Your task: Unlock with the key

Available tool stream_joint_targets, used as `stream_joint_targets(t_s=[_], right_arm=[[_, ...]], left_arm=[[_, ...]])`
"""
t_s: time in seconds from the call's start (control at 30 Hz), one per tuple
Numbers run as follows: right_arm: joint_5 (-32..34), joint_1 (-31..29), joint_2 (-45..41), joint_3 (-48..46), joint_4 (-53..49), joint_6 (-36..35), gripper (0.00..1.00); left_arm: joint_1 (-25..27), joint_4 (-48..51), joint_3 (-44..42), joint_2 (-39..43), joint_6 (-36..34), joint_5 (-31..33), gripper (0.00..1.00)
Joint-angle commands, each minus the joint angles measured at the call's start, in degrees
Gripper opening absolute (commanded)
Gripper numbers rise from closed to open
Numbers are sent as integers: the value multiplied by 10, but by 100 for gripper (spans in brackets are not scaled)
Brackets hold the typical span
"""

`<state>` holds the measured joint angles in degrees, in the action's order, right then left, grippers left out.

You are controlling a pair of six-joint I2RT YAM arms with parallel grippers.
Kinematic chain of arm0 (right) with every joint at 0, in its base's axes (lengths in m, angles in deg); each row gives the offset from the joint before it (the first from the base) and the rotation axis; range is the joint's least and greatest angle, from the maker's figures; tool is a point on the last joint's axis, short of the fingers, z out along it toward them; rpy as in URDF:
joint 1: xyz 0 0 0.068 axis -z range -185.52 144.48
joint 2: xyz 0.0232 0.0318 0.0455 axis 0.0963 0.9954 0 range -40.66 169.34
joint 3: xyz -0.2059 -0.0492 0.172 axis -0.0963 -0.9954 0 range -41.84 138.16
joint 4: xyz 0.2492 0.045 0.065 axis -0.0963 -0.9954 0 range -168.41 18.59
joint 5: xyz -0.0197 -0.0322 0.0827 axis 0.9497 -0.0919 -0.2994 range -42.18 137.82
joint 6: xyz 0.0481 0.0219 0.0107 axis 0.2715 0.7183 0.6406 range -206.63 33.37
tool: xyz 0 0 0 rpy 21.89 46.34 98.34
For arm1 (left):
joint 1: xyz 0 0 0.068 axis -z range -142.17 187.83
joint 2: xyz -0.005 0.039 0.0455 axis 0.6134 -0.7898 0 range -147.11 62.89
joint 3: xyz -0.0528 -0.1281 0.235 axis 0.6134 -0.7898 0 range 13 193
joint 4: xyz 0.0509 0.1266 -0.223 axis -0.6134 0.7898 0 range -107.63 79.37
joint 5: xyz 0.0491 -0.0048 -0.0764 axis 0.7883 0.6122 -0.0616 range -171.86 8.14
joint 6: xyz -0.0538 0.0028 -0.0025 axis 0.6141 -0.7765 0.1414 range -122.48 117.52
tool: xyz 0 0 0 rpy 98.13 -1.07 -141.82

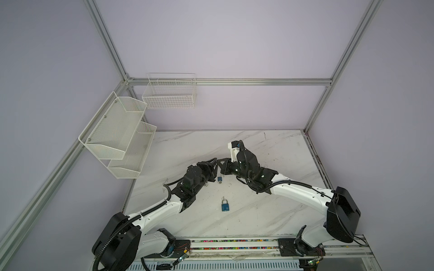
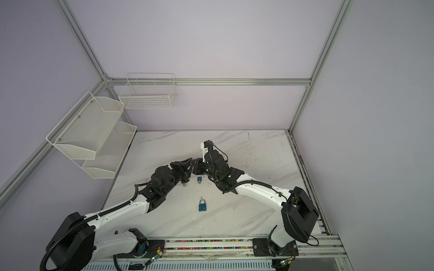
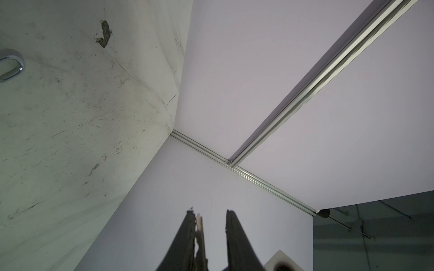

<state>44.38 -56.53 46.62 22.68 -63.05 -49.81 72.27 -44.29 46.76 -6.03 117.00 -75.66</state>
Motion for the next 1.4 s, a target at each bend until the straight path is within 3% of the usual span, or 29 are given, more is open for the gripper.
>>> stream_joint_targets(t_s=[0.0, 0.33, 0.93, 1.23, 1.37], right_arm=[[7, 2, -20, -8, 13, 0, 0], [3, 2, -21, -15, 14, 7, 0], [-2, 2, -22, -11, 15, 37, 0], [-11, 2, -27, 2, 8, 52, 1], [-28, 2, -41, 5, 7, 63, 15]], left_arm=[[-4, -23, -12, 8, 4, 5, 22], [-4, -26, -9, 9, -1, 8, 18], [-4, -27, -10, 31, -27, 29, 0], [-4, -48, -1, 53, -114, 64, 0], [-4, -59, 15, 56, -185, 69, 0]])
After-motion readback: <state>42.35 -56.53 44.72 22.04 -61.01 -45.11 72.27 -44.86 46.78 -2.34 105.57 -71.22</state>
